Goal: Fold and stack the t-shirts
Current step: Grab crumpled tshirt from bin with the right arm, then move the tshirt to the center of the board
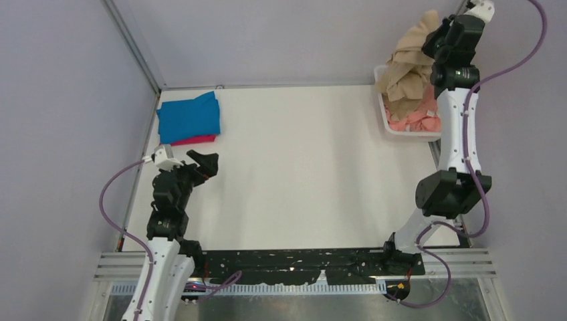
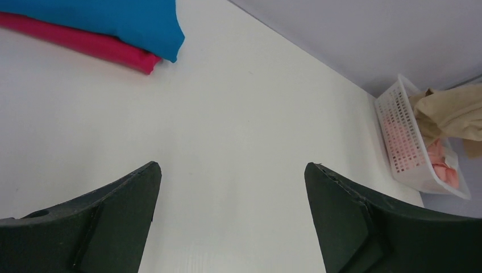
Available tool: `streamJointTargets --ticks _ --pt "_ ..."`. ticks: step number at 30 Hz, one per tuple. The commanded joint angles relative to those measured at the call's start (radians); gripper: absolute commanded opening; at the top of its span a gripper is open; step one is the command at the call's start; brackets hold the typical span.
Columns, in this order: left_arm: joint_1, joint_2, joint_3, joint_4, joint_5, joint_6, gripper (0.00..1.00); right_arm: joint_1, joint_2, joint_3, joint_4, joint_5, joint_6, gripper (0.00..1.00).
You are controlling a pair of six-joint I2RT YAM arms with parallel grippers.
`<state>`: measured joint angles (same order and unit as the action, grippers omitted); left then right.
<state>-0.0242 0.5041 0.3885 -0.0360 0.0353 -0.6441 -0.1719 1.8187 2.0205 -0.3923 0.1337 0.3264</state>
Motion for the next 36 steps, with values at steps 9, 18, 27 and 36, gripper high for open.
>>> streamJointTargets --ticks 9,18,27,36 --pt "-0.008 0.056 0.065 -0.128 0.092 -0.05 0.99 0.429 -0.402 0.017 0.096 -0.176 -0.176 0.05" --pt "-0.009 -0.072 0.135 -0.412 0.065 -0.033 0.99 0.757 -0.434 -0.112 0.155 -0.391 -0.027 0.05" --pt "-0.009 -0.19 0.11 -0.549 -0.067 -0.05 0.99 0.756 -0.849 -0.927 0.327 0.245 -0.02 0.14" --pt "-0.01 -0.096 0.013 -0.401 -0.026 -0.095 0.99 0.712 -0.974 -1.302 0.095 0.483 0.101 0.95"
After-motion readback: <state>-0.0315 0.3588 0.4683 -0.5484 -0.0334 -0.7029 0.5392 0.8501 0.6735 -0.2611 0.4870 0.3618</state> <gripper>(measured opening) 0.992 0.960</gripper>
